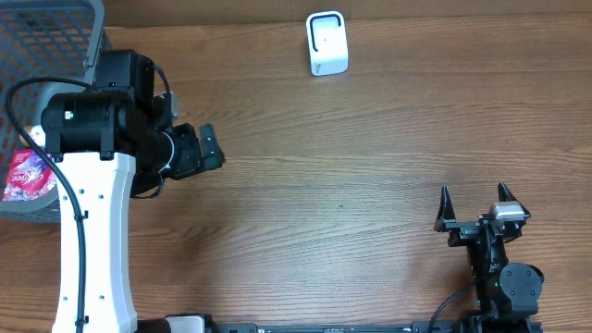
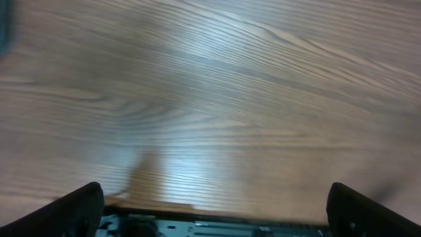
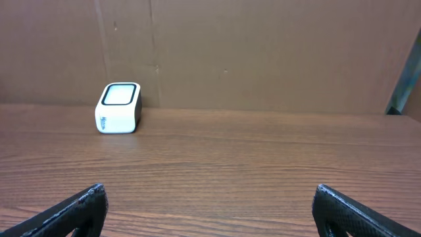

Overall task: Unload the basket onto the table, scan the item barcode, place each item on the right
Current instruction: 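Raise the left gripper and swing it over the grey basket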

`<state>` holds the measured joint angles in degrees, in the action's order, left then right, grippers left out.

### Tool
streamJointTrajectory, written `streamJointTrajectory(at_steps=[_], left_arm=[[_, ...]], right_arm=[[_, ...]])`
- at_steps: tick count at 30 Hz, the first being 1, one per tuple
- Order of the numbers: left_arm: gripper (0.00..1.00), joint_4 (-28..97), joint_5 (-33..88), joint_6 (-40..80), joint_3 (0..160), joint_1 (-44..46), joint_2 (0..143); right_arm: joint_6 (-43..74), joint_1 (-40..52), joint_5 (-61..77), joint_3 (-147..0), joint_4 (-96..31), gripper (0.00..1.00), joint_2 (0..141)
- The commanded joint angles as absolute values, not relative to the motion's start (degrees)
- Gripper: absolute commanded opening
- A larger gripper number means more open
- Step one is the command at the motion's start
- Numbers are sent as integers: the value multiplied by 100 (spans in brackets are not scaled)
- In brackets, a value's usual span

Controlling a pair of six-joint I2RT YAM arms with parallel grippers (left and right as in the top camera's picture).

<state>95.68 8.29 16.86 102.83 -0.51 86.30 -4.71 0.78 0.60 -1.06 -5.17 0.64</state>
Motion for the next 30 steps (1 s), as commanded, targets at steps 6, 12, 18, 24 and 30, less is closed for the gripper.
streamJointTrajectory(at_steps=[6,12,18,24,30], left_arm=[[100,9601,-913,2733,10442,-84,8652],[100,9679,-1822,3166,10442,-73,8652],[100,9596,-1815,3133,10442,-73,8652],[100,9553,-1306,3131,10442,-73,8652],[100,9500,-1216,2502,10818,-167,8652]], right_arm=[[-495,51,5,-45,-484,100,16],[-495,51,8,-45,-484,100,16],[-495,51,5,-45,-484,100,16],[-495,51,5,-45,-484,100,16],[-495,51,8,-45,-484,100,16]])
